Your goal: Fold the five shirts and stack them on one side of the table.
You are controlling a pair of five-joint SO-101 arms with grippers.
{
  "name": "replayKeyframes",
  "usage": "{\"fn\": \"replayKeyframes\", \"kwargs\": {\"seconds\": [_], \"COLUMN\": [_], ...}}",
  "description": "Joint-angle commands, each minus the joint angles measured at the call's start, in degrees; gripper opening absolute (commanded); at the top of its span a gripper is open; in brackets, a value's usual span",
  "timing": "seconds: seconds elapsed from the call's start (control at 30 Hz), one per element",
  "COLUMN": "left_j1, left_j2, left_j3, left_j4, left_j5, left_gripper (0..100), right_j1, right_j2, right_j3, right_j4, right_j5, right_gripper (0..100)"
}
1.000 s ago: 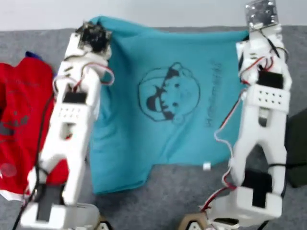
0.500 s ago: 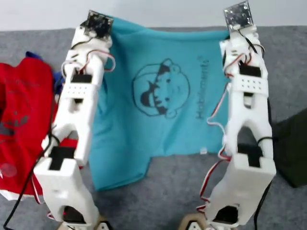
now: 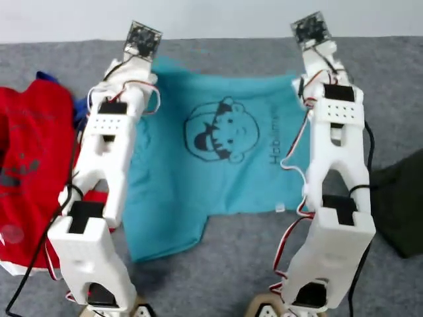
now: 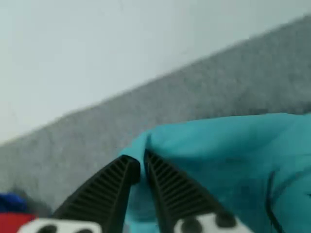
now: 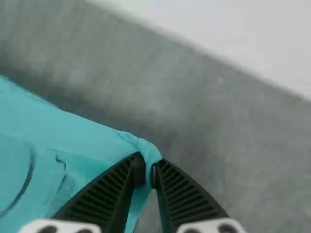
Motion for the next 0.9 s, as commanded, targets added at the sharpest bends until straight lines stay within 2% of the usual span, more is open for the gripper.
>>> {"fn": "replayKeyframes", "kwargs": {"seconds": [0.0,0.2,0.37,0.47,0.63,0.8,0.87], "left_j1": [1.6,3.5,4.7,4.5,3.3,0.5,-0.4], "left_j2": [-3.1,-6.4,-8.8,-9.6,-9.6,-9.6,-9.4], "left_j3": [-3.4,-5.8,-7.3,-7.5,-7.3,-7.3,-7.2], "left_j4": [14.5,32.1,45.5,52.6,62.0,65.9,68.2], "left_j5": [-0.5,-1.0,-9.1,-12.2,-16.4,-17.3,-20.0], "left_gripper": [0,0,0,0,0,0,0], "right_j1": [-0.7,-0.7,-0.3,-0.7,0.5,2.8,3.3], "right_j2": [-2.8,-5.7,-8.4,-8.9,-9.0,-8.7,-8.7], "right_j3": [-3.4,-3.4,-3.4,-3.4,-3.3,-1.9,-0.6], "right_j4": [7.2,17.2,26.9,33.5,42.9,49.6,51.6], "right_j5": [2.1,2.1,2.6,6.6,10.3,13.8,15.0], "right_gripper": [1.1,1.1,1.2,1.2,1.2,1.1,1.1]}}
